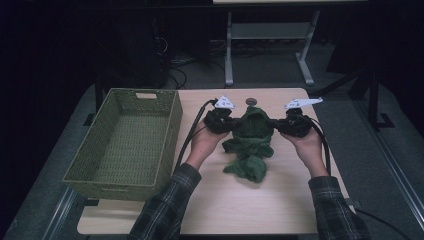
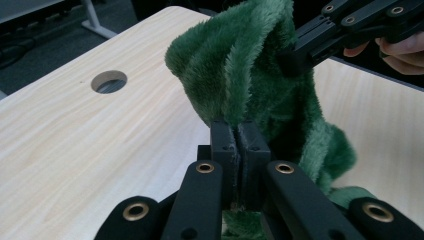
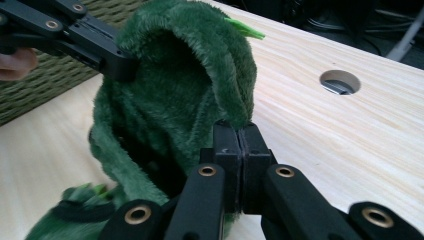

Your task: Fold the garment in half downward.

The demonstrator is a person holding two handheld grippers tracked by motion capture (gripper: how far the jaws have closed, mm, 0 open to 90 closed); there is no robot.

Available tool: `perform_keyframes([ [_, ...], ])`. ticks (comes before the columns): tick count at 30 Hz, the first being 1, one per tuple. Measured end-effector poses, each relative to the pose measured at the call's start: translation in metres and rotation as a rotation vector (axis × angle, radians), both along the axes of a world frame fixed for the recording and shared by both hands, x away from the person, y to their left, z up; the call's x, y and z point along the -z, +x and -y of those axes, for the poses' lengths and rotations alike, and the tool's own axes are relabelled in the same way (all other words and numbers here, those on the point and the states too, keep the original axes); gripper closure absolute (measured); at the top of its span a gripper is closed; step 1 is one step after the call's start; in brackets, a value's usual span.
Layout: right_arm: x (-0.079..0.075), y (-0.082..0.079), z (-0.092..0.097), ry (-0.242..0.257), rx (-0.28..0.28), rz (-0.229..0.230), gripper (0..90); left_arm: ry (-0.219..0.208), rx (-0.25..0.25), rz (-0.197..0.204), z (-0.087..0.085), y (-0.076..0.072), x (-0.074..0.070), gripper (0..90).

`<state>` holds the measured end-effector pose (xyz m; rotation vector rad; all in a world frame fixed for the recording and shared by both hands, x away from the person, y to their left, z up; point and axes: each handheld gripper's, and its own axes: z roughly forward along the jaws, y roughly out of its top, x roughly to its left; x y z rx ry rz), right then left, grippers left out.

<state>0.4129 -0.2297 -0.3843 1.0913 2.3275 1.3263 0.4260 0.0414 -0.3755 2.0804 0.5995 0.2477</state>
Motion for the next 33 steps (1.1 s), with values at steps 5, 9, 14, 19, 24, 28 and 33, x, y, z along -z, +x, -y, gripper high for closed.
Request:
perform_keyframes([
  [5,0.004,-0.014,0.000,0.009,-0.027,0.004,88.8,0.002,0.028,0.005,-0.001,-0.016,0.003,87.7],
  [9,0.009,-0.025,-0.001,0.016,-0.045,0.011,88.8,0.019,0.057,0.003,-0.003,-0.028,0.009,87.5],
  [14,0.016,-0.037,-0.004,0.013,-0.067,0.009,88.8,0.026,0.078,0.000,-0.006,-0.038,0.015,87.3],
  [19,0.023,-0.052,-0.005,0.018,-0.097,0.011,88.7,0.033,0.104,0.003,-0.010,-0.049,0.019,87.3],
  [24,0.027,-0.067,-0.005,0.000,-0.124,-0.005,88.7,0.025,0.120,-0.003,-0.015,-0.059,0.023,87.3],
  [28,0.029,-0.078,-0.006,0.003,-0.141,-0.015,88.7,0.030,0.138,-0.001,-0.019,-0.068,0.027,87.3],
  [33,0.037,-0.092,-0.010,-0.025,-0.161,-0.030,88.5,0.059,0.155,-0.007,-0.025,-0.079,0.036,87.3],
])
